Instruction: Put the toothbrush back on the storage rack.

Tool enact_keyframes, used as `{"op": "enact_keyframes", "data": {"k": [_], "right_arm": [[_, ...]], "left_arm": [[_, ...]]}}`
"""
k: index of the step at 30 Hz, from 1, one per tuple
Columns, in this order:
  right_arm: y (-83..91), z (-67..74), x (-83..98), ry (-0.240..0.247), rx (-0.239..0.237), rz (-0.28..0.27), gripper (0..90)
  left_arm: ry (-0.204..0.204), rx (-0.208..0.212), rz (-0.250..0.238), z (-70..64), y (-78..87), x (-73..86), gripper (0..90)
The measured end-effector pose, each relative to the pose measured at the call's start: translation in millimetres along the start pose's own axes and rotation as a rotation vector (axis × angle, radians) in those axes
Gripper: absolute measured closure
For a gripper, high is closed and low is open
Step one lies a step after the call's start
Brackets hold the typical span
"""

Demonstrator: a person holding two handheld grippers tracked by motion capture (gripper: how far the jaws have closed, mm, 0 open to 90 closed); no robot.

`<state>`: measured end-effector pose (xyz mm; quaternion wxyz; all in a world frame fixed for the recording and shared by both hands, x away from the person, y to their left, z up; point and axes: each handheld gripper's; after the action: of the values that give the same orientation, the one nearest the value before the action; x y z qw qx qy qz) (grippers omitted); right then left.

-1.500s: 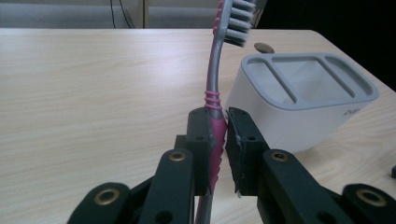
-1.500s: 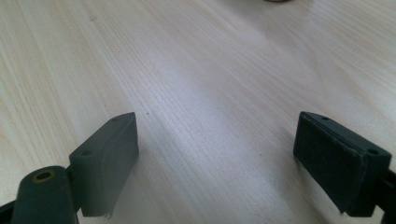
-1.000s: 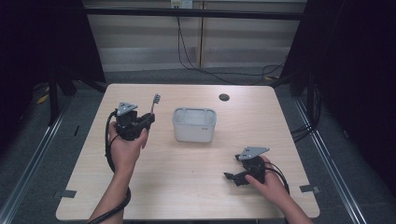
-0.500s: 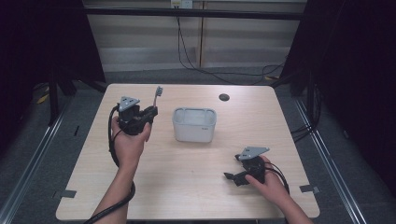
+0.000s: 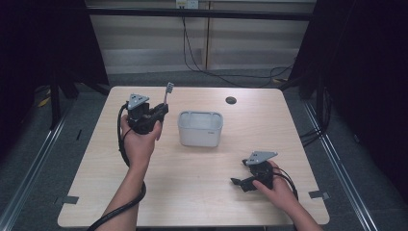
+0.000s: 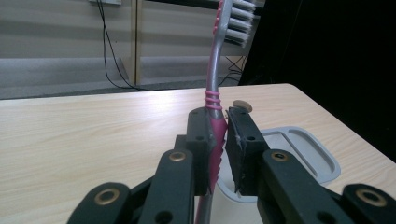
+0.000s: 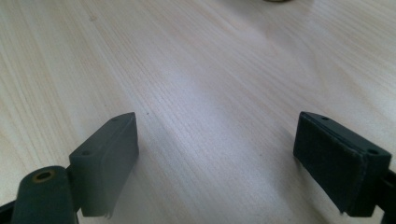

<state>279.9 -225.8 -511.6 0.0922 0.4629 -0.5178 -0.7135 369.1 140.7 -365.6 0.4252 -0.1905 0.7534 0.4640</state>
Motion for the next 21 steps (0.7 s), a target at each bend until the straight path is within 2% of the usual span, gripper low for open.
{"op": "enact_keyframes", "data": {"k": [11, 21], "right_arm": [[0.0, 0.0, 0.0, 0.000, 0.000, 0.000, 13.5], [0.0, 0.0, 0.0, 0.000, 0.000, 0.000, 13.5]], "left_arm": [[0.008, 0.014, -0.020, -6.3, -9.3, -6.5, 79.9], [-0.005, 0.026, -0.033, -15.4, -17.5, -14.2, 79.9]]}}
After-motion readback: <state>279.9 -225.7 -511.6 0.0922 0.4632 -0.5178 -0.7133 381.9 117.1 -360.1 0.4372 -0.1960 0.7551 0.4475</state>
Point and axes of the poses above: each handheld gripper's, and its own axes: y roughly backward along the jaws, x roughly out of its underside, z roughly to its left, and after that the axes turned 12 degrees about z, right-handed
